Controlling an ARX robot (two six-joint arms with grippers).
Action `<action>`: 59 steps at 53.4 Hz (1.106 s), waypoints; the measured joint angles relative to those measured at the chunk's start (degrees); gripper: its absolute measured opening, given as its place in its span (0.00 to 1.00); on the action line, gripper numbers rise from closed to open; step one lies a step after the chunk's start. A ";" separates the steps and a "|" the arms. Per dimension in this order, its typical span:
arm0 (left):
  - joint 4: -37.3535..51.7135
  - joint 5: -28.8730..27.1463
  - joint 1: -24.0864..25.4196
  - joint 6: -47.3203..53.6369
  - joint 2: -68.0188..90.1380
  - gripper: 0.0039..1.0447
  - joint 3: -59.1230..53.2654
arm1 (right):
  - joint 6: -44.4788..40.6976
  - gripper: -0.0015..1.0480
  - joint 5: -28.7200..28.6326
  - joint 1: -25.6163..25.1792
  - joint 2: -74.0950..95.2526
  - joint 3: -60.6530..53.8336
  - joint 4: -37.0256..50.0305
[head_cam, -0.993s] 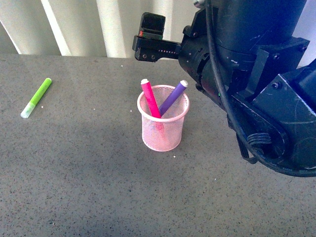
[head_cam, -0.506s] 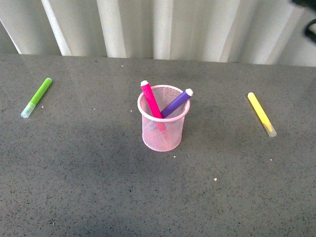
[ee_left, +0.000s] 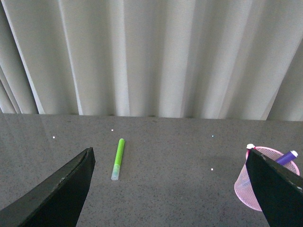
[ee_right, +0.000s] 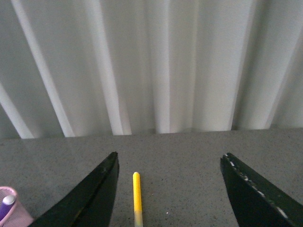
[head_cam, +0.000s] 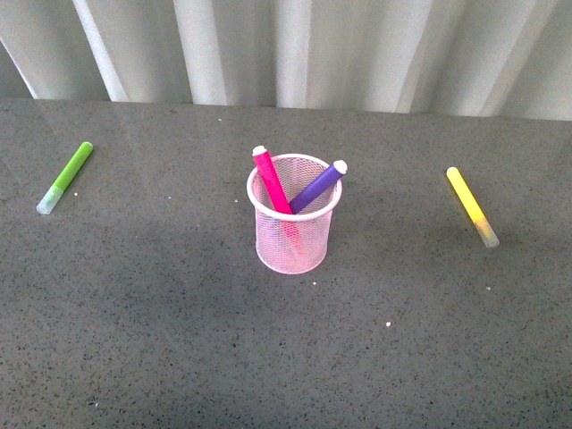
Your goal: Insert purple and pink pens into pink cup
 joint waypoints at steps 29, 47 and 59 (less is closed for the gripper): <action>0.00 -0.04 0.00 0.00 0.00 0.94 0.00 | -2.34 0.03 9.09 9.42 -16.70 -6.34 -8.26; 0.00 -0.04 0.00 0.00 0.00 0.94 0.00 | -2.32 0.03 9.16 9.46 -26.62 -6.47 -17.57; 0.00 -0.04 0.00 0.00 0.00 0.94 0.00 | -2.32 0.03 9.31 9.46 -31.69 -6.49 -22.43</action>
